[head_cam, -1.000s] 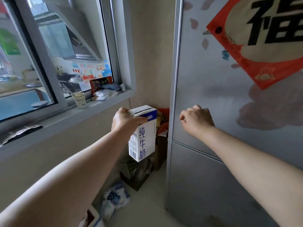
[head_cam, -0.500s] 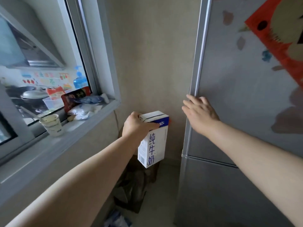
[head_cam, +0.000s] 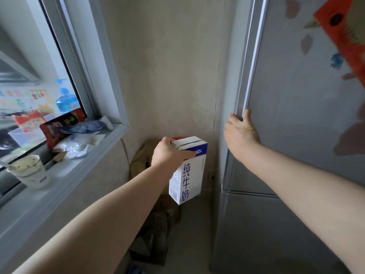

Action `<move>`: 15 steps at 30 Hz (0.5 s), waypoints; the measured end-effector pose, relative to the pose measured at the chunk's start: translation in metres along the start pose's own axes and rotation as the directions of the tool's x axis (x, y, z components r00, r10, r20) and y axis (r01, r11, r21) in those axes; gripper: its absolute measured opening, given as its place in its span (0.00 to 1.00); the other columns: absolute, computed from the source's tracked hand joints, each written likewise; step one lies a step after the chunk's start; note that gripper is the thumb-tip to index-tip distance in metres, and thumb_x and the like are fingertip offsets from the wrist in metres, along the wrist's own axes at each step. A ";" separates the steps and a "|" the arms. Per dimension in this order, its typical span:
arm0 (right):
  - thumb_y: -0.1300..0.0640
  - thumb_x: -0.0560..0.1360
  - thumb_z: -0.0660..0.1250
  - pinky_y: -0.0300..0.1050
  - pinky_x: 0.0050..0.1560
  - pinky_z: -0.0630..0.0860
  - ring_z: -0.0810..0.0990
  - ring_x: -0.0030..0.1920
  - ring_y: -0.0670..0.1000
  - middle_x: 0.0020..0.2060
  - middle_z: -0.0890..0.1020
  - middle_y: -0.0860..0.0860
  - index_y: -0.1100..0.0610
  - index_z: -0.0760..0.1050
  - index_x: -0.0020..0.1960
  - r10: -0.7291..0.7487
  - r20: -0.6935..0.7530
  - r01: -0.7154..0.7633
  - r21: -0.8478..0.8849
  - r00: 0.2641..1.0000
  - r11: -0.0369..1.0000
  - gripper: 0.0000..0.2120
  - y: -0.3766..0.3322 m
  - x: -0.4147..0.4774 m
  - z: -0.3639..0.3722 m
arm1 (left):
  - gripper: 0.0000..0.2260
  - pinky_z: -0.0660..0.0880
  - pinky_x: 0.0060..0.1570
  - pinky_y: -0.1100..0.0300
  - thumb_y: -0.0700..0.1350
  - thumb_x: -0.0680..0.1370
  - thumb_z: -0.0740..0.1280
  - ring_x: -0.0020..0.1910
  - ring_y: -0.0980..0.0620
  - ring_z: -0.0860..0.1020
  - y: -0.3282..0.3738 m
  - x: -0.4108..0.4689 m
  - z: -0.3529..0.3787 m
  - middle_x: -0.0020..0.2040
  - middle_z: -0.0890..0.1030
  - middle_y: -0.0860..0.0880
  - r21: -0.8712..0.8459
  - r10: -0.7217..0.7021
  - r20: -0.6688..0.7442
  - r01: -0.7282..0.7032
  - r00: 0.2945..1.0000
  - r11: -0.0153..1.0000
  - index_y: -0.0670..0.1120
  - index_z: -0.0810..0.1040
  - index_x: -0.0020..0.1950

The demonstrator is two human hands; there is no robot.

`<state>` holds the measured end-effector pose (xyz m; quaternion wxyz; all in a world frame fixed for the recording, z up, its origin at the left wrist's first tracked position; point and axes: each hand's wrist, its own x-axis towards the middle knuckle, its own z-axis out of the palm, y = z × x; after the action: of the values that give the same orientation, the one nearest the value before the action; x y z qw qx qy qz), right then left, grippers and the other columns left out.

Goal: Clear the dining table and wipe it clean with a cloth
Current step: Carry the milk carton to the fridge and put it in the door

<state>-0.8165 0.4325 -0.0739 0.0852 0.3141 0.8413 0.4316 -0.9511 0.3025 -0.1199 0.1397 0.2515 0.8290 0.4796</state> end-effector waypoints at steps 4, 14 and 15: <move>0.58 0.79 0.56 0.68 0.68 0.54 0.58 0.69 0.55 0.65 0.69 0.52 0.56 0.70 0.68 0.029 0.028 -0.029 -0.010 0.999 1.000 0.19 -0.006 0.004 0.000 | 0.24 0.76 0.32 0.58 0.54 0.64 0.80 0.37 0.53 0.81 -0.002 0.007 0.003 0.40 0.80 0.52 0.007 -0.011 0.008 0.011 1.000 1.000 0.50 0.71 0.51; 0.60 0.77 0.60 0.73 0.63 0.56 0.58 0.67 0.57 0.63 0.71 0.55 0.52 0.72 0.66 0.033 0.110 -0.015 -0.155 0.993 0.988 0.18 -0.015 0.018 -0.006 | 0.24 0.79 0.35 0.57 0.53 0.64 0.80 0.39 0.53 0.81 -0.017 -0.003 0.000 0.42 0.80 0.52 0.019 0.000 -0.004 0.000 1.000 1.000 0.50 0.71 0.52; 0.60 0.77 0.60 0.73 0.63 0.56 0.58 0.67 0.57 0.63 0.71 0.54 0.52 0.72 0.66 0.038 0.113 -0.020 -0.151 0.993 0.988 0.18 -0.014 0.016 -0.005 | 0.24 0.79 0.35 0.56 0.53 0.64 0.80 0.39 0.53 0.81 -0.018 -0.003 0.000 0.43 0.80 0.52 0.009 -0.002 -0.002 0.002 1.000 1.000 0.50 0.71 0.52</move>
<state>-0.8377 0.4324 -0.0797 0.1509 0.3437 0.7956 0.4756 -0.9539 0.2931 -0.1354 0.1384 0.2509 0.8316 0.4758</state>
